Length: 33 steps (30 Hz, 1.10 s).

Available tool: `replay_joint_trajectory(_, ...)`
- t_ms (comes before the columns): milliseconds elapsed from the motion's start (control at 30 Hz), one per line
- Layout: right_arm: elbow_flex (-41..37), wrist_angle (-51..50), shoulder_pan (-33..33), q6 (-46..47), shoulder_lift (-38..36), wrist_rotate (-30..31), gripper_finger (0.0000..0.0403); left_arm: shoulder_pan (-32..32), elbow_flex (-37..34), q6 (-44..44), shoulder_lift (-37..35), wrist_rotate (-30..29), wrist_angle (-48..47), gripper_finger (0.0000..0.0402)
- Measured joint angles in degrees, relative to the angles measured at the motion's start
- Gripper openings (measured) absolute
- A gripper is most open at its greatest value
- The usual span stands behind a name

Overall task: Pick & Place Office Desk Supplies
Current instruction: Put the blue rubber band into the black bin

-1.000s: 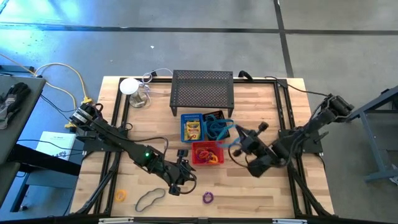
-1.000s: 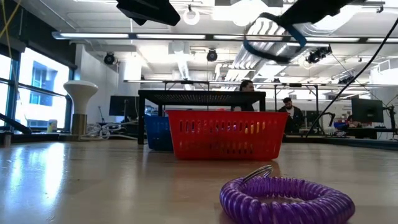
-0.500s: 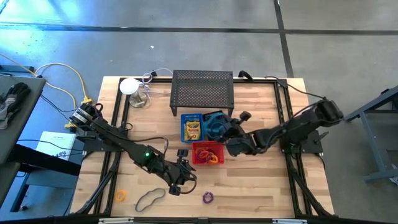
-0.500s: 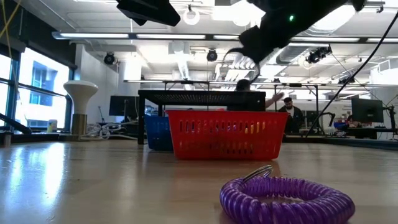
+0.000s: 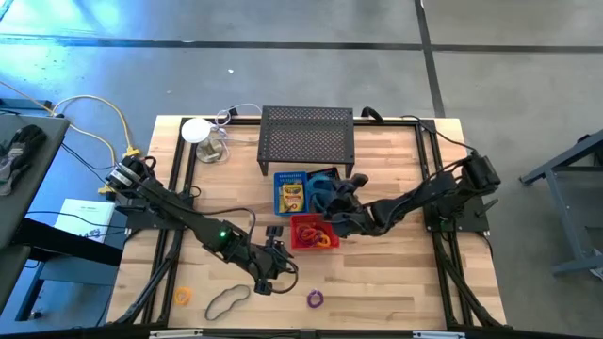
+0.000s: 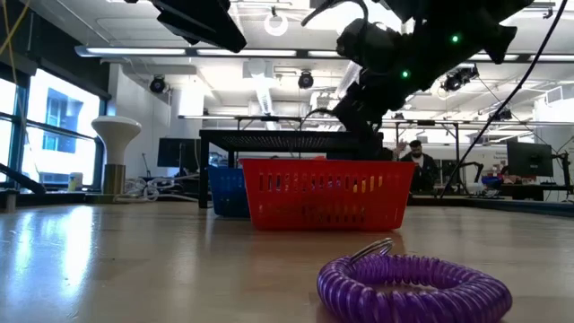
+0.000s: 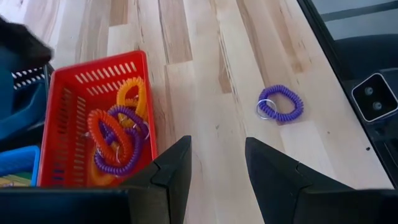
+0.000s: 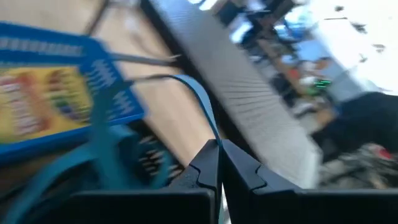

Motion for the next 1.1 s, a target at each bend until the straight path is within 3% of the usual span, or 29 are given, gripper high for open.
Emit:
replay_joint_trajectory(433, 0.00, -15.70, -5.12, 19.33, 0.00, -26.93, 0.0003, 0.00, 0.00, -0.53, -0.02, 0.18, -0.04, 0.0145)
replay_joint_trajectory(1100, 0.00, -11.75, -13.22, 24.86, 0.00, -52.22, 0.0003, 0.00, -0.01, -0.55, -0.02, 0.20, -0.02, 0.0145)
